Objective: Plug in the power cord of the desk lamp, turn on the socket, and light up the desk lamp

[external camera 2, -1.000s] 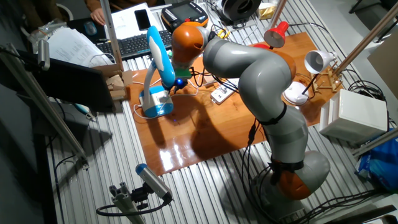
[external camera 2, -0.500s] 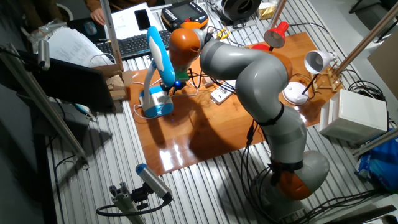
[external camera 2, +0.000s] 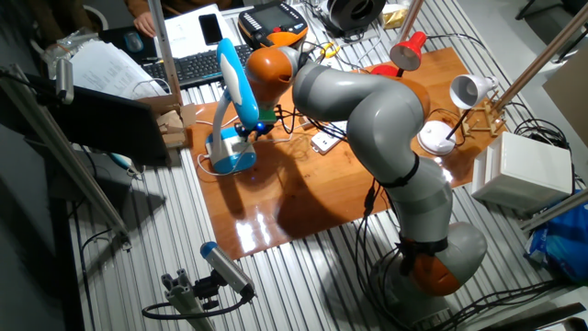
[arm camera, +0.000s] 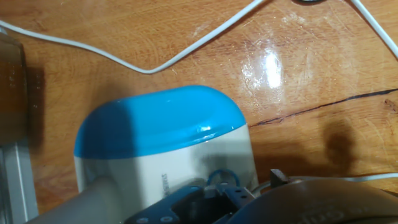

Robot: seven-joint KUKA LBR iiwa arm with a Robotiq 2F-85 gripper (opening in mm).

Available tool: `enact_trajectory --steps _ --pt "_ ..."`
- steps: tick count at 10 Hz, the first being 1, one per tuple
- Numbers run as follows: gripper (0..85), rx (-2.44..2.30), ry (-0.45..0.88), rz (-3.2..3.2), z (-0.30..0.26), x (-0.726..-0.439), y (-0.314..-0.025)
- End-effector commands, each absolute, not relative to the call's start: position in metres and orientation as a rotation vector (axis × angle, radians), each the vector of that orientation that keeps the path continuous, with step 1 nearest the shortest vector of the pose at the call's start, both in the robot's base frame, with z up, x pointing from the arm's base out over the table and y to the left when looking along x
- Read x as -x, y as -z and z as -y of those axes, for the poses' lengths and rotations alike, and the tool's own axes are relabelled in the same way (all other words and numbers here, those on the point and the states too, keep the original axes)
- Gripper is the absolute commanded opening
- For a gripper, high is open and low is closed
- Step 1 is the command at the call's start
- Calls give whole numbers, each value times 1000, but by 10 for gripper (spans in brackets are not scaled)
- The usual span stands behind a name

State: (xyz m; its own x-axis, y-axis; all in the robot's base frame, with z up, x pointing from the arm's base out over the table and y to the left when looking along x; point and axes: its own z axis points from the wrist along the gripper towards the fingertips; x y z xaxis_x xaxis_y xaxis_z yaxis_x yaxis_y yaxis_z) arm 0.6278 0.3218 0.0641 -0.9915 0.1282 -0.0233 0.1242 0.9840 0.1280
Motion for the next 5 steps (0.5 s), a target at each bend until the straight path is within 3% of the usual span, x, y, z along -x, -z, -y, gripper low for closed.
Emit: enact_trajectory --steps 1,5 --pt "510 -198 -197 -3100 -322 -628 -63" --pt "510 -205 -195 -3089 -322 -630 -59"
